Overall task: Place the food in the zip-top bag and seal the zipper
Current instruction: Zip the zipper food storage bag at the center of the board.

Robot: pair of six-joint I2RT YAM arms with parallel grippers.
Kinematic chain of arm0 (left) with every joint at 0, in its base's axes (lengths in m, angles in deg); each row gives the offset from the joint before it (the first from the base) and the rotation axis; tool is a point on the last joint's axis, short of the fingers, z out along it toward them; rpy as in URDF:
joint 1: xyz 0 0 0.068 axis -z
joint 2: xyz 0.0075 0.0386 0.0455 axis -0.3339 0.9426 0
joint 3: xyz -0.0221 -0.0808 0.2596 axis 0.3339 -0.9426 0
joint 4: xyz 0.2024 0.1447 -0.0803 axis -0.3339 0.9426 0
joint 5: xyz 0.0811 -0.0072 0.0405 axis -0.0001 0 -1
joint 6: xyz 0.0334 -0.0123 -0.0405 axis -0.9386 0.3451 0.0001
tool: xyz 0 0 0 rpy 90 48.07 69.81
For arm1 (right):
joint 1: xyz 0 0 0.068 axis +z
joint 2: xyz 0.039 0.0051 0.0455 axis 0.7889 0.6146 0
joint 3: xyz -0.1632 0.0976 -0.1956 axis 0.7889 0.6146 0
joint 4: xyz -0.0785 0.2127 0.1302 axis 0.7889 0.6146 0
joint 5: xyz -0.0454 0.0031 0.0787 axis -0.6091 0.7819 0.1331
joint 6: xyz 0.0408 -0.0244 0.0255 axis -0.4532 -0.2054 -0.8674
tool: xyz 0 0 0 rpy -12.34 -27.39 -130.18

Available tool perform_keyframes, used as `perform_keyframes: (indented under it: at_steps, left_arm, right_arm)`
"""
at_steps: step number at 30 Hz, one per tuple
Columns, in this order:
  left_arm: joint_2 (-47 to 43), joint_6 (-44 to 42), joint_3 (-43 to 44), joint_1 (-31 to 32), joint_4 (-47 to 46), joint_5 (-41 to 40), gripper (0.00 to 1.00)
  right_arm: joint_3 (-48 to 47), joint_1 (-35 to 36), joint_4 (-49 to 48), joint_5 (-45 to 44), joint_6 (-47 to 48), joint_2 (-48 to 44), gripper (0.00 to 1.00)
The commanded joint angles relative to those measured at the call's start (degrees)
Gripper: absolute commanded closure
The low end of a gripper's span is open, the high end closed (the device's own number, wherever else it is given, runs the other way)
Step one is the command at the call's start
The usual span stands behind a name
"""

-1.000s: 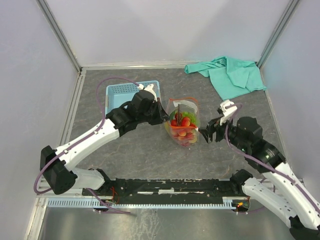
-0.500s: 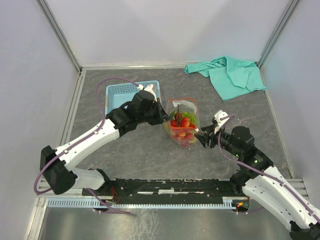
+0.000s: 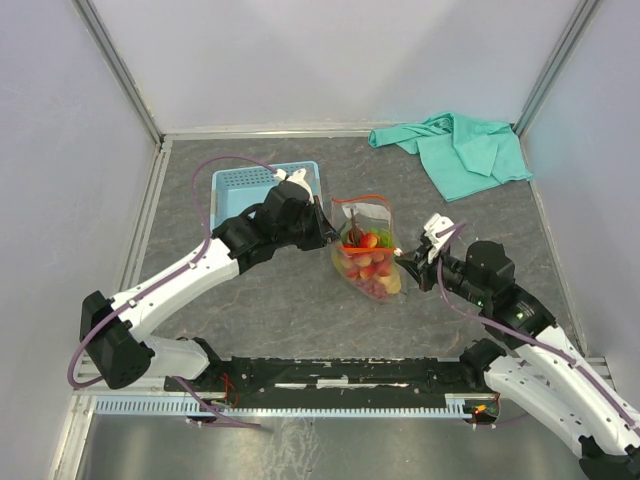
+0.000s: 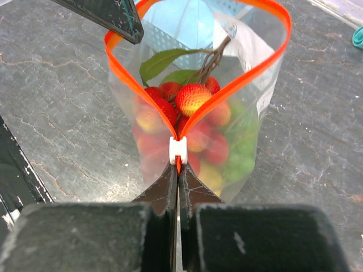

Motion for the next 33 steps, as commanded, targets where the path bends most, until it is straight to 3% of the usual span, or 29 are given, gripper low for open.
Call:
perform_keyframes:
  at_steps: [1,7,11,21,33]
  left_arm:
    - [-1.88,-2.11,2.4,-0.01,-0.01,-3.62,0.89]
    - [-0.6,-14.22,9.04,-0.03,5.53,-7.32,0.56]
    - [1.49,-24.95,14.01,-0.11,5.21,-0.27,0.41]
    - [9.48,-36.48,18.71,3.14,-1.99,23.47,0.33]
    - [17.51,-42.44,16.91,6.04,-4.51,26.37,0.35]
  right_arm:
    - [-5.68,-0.08,2.53,0.62,4.31,1.69,0.98]
    - [-6.82,-0.09,3.95,-0.91,6.67,2.96,0.98]
    - [-6.77,-0.05,4.47,-1.31,7.49,2.68,0.98]
    - [-7.08,-0.08,3.2,-3.66,8.4,3.19,0.98]
    - [-7.26,-0.01,2.97,-7.79,9.74,4.09,0.98]
